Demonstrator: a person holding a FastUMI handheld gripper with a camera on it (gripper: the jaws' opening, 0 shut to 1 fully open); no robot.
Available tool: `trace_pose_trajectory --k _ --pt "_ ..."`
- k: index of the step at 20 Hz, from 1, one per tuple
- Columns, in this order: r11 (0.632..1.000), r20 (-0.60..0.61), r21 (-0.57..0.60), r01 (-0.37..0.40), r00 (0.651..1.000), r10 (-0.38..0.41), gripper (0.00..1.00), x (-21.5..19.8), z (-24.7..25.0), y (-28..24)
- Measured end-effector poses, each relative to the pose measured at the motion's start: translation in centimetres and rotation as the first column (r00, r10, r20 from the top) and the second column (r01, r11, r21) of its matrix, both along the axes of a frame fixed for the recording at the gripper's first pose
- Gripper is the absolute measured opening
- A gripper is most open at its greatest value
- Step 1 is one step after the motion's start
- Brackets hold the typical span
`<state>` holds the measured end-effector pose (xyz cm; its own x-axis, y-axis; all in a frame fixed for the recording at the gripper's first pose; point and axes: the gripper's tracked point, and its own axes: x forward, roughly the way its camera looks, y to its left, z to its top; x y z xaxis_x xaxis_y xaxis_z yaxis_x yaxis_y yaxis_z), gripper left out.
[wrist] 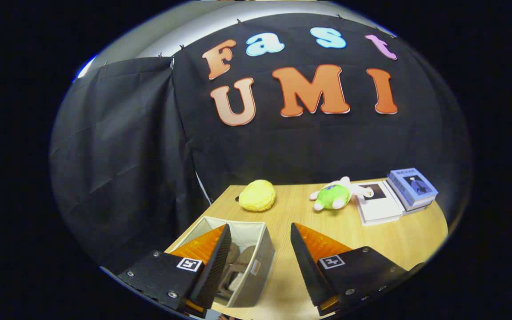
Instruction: Open the storage box then place both shoes into the box .Put the left shoe in first, then the right shoe, with the right side of both shoes facing outward in a uniform manner.
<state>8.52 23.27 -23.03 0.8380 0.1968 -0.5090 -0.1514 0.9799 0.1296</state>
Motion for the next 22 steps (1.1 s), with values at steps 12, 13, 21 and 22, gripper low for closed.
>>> trace_pose_trajectory --k 12,13,21,22 --pt "0.992 0.355 -0.109 0.062 0.935 -0.019 0.92 -3.4 8.4 -12.8" --pt "0.990 0.396 -0.132 0.058 0.918 -0.001 0.92 -3.6 8.7 -13.7" --pt "0.969 0.453 -0.219 0.111 0.892 0.001 0.95 -5.5 7.2 -18.5" --pt "0.971 0.465 -0.208 0.117 0.885 -0.007 0.95 -5.7 7.7 -18.9"
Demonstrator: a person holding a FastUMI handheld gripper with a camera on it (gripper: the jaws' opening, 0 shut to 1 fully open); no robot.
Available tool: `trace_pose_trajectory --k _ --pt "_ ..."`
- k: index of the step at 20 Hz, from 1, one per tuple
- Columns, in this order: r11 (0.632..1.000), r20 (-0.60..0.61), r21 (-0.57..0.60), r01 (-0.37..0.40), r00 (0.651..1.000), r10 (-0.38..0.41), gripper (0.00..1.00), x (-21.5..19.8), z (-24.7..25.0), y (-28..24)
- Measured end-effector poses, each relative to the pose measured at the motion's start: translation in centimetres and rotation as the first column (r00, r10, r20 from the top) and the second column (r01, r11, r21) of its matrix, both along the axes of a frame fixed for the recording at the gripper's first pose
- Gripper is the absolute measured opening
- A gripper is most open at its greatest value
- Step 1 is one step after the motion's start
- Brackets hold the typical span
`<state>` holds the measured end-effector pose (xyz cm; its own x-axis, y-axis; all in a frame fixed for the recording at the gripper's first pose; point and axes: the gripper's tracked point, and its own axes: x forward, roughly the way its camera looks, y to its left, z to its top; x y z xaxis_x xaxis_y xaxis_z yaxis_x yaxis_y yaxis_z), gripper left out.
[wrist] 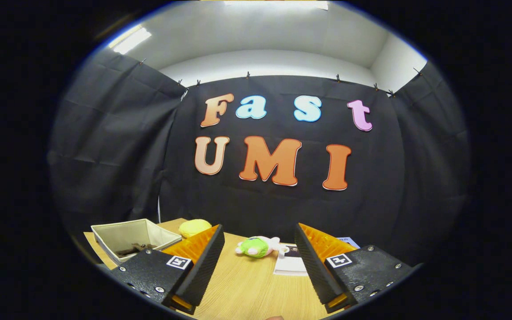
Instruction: Open the storage box then place both shoes into the box .Put the left shoe in first, then the right shoe, with the right side of both shoes facing outward in a uniform manner.
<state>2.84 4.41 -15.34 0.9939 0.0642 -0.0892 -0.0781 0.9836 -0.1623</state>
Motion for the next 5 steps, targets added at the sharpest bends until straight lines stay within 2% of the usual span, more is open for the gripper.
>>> trace_pose_trajectory --k 5 --pt "0.999 0.040 0.042 0.010 0.999 -0.011 0.95 -0.8 1.8 -1.7"
